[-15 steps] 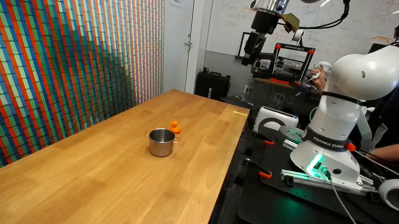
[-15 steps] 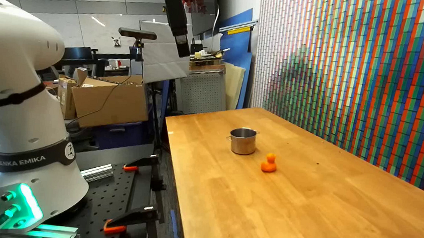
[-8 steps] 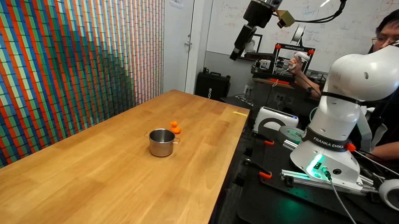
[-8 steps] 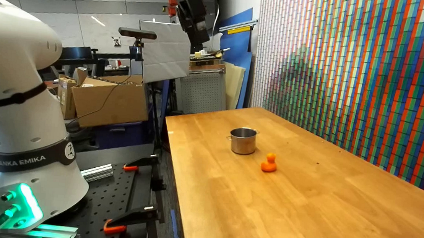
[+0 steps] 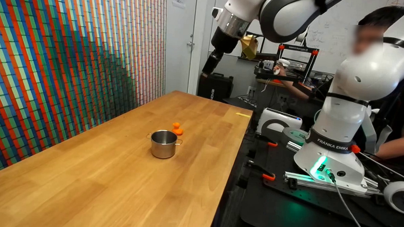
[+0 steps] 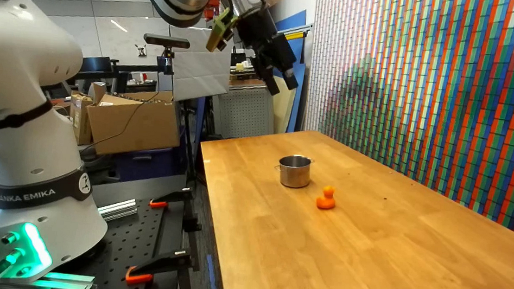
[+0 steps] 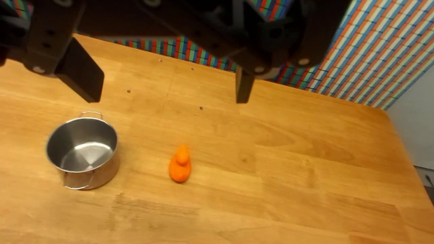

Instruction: Put the orange rubber duck in the pot

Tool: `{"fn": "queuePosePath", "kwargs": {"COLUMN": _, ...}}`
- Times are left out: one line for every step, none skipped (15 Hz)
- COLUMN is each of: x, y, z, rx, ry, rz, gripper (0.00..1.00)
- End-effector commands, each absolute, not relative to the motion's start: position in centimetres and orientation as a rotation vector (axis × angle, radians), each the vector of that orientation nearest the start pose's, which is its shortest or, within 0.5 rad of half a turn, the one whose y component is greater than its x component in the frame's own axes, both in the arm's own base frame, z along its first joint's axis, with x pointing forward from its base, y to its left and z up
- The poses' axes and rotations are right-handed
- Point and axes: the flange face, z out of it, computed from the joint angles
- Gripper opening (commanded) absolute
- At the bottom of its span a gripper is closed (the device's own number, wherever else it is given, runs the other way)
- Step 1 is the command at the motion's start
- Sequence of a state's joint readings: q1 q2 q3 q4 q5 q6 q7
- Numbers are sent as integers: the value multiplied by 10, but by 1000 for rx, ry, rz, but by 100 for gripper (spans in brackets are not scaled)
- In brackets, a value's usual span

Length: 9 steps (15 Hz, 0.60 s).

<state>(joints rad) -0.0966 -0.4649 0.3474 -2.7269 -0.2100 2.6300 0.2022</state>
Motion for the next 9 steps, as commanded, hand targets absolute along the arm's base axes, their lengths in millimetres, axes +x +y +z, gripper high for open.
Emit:
{"fn": "queuePosePath", "kwargs": {"x": 448, "y": 73, "z": 360, "rx": -3304, "ry": -177, "rz": -539, "gripper": 100}}
{"fn": "queuePosePath", "kwargs": {"x": 458, "y": 65, "z": 349, "rx": -3307, "ry": -130, "rz": -497, "gripper": 100}}
{"fn": "queuePosePath", "kwargs": {"x": 467, "y": 59, "z": 336, "rx": -3308, "ry": -86, "rz": -450, "gripper": 100}}
{"fn": "queuePosePath", "kwargs": {"x": 474, "y": 55, "z": 323, "rx": -3303, "ry": -52, "rz": -409, "gripper": 100}}
{"fn": "queuePosePath", "kwargs": {"x": 481, "y": 53, "z": 309, "rx": -3291, "ry": -11, "rz": -367, "gripper": 100}}
{"fn": "queuePosePath", "kwargs": {"x": 487, "y": 51, "z": 294, "rx": -3280, "ry": 27, "rz": -321, "gripper": 100}}
{"fn": "queuePosePath", "kwargs": {"x": 492, "y": 50, "z": 281, "rx": -3273, "ry": 59, "rz": -285, "gripper": 100}}
{"fn": "queuePosePath", "kwargs": {"x": 497, "y": 50, "z": 267, "rx": -3267, "ry": 81, "rz": -251, "gripper": 100}}
{"fn": "queuePosePath", "kwargs": {"x": 502, "y": 52, "z": 254, "rx": -3267, "ry": 95, "rz": -233, "gripper": 100}}
